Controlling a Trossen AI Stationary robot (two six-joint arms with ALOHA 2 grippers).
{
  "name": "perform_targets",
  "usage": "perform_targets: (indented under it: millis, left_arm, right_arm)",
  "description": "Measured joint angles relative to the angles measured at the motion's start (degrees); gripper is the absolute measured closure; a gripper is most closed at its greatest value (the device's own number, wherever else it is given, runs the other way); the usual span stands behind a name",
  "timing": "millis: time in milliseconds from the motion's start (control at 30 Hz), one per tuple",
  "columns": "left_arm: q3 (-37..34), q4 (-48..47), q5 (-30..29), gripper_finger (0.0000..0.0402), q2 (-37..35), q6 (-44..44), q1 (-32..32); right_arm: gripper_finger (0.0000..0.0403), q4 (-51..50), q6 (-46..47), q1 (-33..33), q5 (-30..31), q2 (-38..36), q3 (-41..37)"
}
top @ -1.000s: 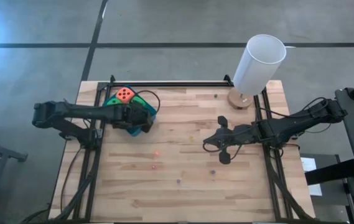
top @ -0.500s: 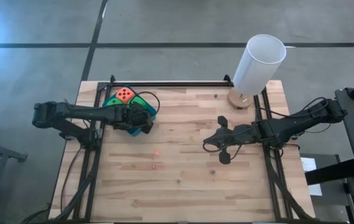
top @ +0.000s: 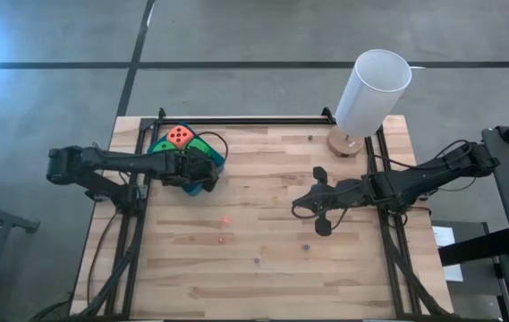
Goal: Pick & Place Dice
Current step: Put the small black dice on the left into the blue bin, then put the small orange dice into the blue bin
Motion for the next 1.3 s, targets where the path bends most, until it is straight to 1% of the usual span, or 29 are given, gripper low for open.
perform_targets:
  millis: [233, 567, 633, 800, 900, 1000, 1300]
  left_arm:
    - [-1.58, -0.2, 0.0, 0.023, 0.0, 0.04, 0.56]
    - [-1.67, -0.38, 0.51, 0.0209, 0.0, 0.37, 0.56]
    - [-0.97, -0.62, 2.59, 0.0206, 0.0, 2.02, 0.6]
    - [1.9, 0.92, 10.2, 0.0203, 0.0, 3.47, -0.27]
    - [2.14, 3.78, 12.53, 0.0206, 0.0, 5.62, -2.36]
    - [2.14, 6.54, 14.42, 0.0211, 0.0, 5.9, -4.97]
    - [2.16, 11.41, 14.78, 0.023, 0.0, 6.23, -15.19]
  right_arm:
    - [0.0394, 0.01, 0.0, 0.0, 0.01, 0.0, 0.0]
    - [0.0394, 0.0, 0.0, 0.0, 0.0, 0.0, 0.0]
    - [0.0394, 0.0, 0.0, 0.0, 0.02, 0.0, 0.0]
    - [0.0394, 0.02, 0.0, 0.0, 0.01, 0.01, 0.0]
    - [0.0394, 0.02, 0.0, 0.0, 0.0, 0.0, 0.0]
    - [0.0394, 0.02, 0.0, 0.0, 0.02, 0.01, 0.0]
    - [0.0394, 0.02, 0.0, 0.0, 0.02, 0.0, 0.0]
